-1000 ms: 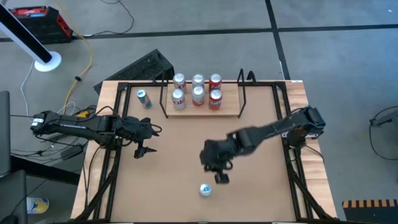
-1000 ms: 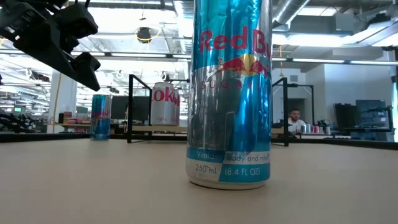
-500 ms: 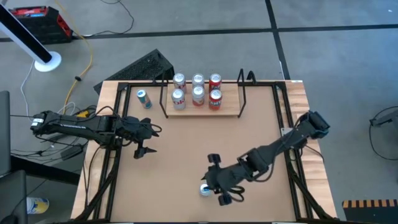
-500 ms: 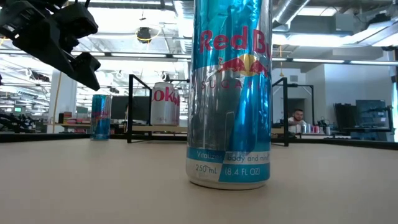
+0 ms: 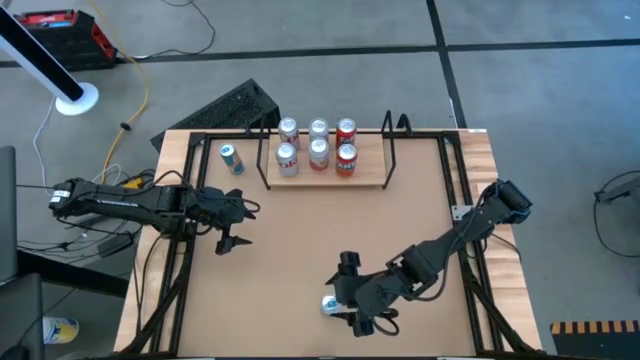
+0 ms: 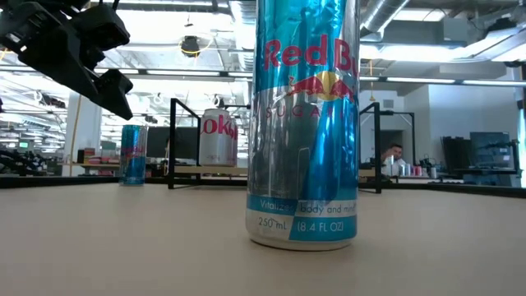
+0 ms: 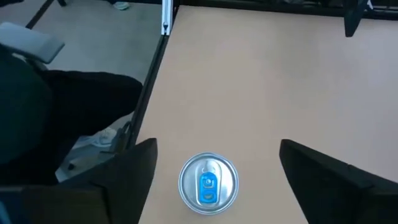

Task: Place canned beverage on shelf
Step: Put the bottom blue soda can on the shelf

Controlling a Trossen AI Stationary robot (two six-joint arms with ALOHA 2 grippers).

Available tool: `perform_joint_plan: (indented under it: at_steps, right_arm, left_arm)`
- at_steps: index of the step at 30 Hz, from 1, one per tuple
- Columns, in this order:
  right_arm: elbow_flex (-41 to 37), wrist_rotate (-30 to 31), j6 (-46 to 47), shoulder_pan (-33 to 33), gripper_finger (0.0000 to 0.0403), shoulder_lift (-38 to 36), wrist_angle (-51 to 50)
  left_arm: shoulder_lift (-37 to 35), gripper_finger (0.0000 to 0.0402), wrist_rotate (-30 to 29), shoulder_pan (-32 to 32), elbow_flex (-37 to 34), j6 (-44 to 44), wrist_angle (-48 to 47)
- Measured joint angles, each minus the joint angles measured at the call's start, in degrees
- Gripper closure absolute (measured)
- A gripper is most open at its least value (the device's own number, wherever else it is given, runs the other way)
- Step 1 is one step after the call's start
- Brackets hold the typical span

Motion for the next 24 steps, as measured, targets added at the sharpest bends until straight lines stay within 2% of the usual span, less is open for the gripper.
perform_joint_plan:
  at_steps: [17, 24]
  right_arm:
    - [-7.0, 2.8, 4.9, 0.9, 0.0042, 0.1, 5.2]
    - [-6.9, 3.5, 2.9, 1.3, 0.0042, 4.6, 8.3]
  left_arm:
    - [0.0, 0.0047, -0.1, 0.0, 0.0, 0.5, 0.0]
    - [0.0, 0.0047, -0.1, 0.0, 0.0, 0.5, 0.1]
